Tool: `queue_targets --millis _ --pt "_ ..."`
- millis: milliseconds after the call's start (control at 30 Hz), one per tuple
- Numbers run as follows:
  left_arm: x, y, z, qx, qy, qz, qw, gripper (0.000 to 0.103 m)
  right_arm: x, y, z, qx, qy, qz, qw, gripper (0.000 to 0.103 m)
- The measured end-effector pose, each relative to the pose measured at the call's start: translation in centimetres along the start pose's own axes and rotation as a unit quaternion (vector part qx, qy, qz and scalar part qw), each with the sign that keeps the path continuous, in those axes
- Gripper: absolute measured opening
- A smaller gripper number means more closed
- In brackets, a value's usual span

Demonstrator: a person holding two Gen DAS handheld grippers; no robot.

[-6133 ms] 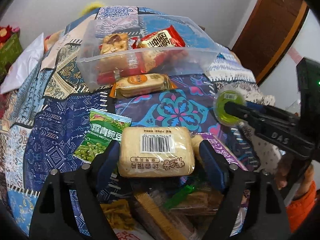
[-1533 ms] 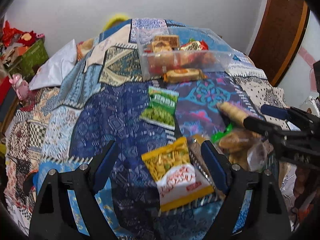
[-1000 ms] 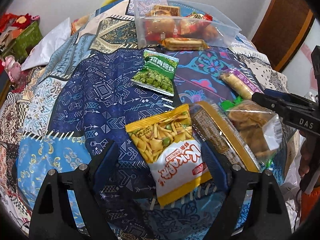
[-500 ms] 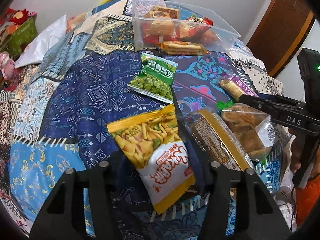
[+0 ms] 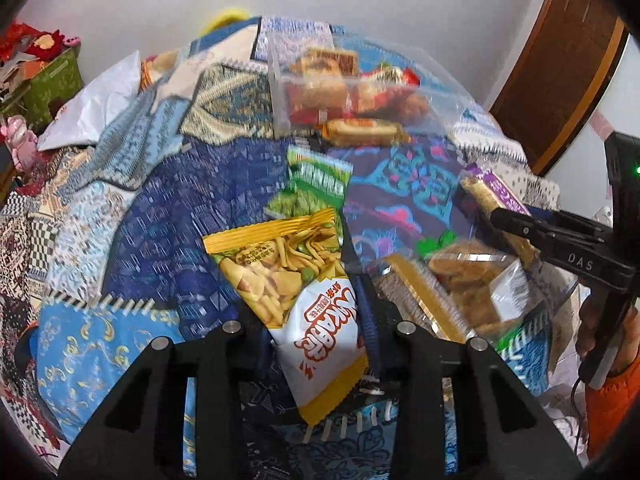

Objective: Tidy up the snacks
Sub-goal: 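Carry both packs over the clear box and open both grippers inside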

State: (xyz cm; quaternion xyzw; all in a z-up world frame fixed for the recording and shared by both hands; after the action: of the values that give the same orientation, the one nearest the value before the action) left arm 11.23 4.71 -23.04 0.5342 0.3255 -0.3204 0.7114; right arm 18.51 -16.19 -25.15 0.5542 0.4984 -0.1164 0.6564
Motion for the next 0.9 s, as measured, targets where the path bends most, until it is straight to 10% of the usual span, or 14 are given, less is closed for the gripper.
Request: queue_targets --millis 900 --pt "-0.6 15.9 3.6 0.018 -0.015 0.11 0.9936 0.037 -5.1 12.4 3.1 0.033 -0.015 0.148 0.988 0.042"
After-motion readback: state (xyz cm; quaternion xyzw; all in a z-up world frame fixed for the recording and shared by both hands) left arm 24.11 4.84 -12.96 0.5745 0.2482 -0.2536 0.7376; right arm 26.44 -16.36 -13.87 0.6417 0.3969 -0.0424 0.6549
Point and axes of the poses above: each gripper's, at about its wrist camera, not at the fingertips, and x roughly the way its jaws point, z to its right, y to its top, the point moved 6 cm from there along x, roughly the way its jaws point, and after that the axes turned 5 degrees about -x, right-handed, at the moved point
